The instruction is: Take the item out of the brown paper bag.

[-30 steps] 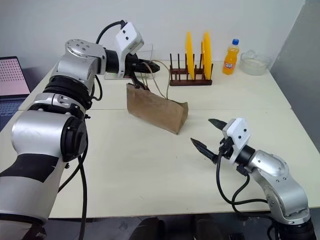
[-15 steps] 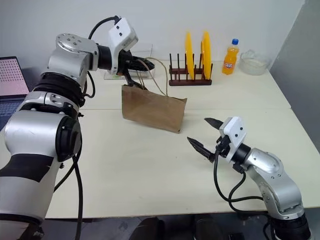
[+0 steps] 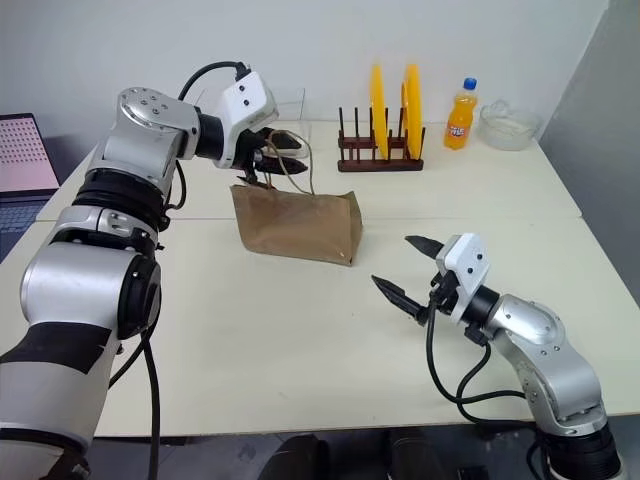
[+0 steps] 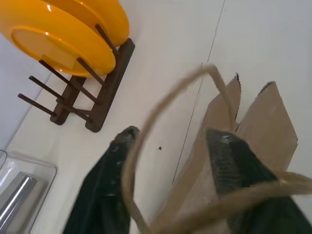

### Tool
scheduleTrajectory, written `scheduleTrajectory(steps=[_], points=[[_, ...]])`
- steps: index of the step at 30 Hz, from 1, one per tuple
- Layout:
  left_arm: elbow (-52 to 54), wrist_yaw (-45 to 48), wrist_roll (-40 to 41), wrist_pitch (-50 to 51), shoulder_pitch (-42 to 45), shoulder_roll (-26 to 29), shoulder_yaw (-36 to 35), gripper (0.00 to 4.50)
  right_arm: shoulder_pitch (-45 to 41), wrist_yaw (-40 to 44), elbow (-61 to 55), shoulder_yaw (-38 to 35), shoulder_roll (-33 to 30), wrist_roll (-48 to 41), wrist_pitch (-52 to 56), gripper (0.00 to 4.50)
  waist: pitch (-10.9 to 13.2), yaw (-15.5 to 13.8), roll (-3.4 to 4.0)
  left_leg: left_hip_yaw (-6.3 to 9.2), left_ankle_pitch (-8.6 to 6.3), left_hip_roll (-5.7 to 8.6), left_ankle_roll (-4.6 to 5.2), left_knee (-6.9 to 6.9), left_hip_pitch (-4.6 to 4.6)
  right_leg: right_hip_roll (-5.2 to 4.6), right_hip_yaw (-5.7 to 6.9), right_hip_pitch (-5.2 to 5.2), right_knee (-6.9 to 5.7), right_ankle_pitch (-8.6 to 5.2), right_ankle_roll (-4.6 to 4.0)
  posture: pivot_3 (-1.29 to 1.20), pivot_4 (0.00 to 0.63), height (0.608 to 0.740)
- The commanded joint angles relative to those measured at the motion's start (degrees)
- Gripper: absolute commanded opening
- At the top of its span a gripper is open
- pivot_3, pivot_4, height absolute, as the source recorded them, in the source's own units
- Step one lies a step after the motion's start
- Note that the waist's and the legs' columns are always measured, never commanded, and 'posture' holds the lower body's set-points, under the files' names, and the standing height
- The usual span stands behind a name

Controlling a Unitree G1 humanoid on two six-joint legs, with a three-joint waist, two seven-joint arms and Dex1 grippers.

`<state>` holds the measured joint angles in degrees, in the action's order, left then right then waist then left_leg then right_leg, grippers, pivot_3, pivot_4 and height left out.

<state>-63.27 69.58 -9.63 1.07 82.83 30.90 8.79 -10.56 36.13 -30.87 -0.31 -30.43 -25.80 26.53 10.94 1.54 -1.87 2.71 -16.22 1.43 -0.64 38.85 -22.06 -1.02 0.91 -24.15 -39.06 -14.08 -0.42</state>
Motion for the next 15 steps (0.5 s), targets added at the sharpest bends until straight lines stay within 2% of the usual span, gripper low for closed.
scheduleTrajectory(steps=[1,3,9,15], points=[[3.6,-0.9,-0.7,-2.2,0.1,2.6,0.3,3.47,-0.3,0.8,-1.7,-0.5,-0.8,-0.4,-0.5,4.5,0.0,0.0,0.0,0.0,0.0,0.0,0.0,0.0,0.0,0.0,0.0,0.0,0.0,0.0,0.0,0.0,0.15,0.74],[4.9,-0.6,-0.5,-2.1,-0.7,3.9,0.1,4.05,-0.2,1.2,-1.9,-0.4,-1.3,-0.5,-0.3,4.5,0.0,0.0,0.0,-0.01,0.0,0.0,0.0,0.0,0.01,0.0,-0.01,0.0,0.0,0.0,-0.01,0.0,0.15,0.74],[13.7,1.6,1.0,0.7,-6.3,8.0,-0.7,4.05,-0.6,2.9,-1.6,0.3,-3.0,-0.5,0.3,4.5,0.0,0.0,0.01,0.01,0.0,-0.01,0.0,0.0,0.02,0.0,-0.01,0.01,0.0,0.0,-0.01,0.0,0.15,0.74],[35.6,0.5,6.5,9.6,-20.6,13.9,-6.6,4.05,-3.2,2.5,-1.7,-0.1,-3.7,-1.7,2.8,4.5,0.0,0.2,0.02,0.0,0.0,-0.02,-0.01,0.0,0.03,0.0,-0.06,0.0,-0.01,0.02,-0.03,0.0,0.15,0.74]])
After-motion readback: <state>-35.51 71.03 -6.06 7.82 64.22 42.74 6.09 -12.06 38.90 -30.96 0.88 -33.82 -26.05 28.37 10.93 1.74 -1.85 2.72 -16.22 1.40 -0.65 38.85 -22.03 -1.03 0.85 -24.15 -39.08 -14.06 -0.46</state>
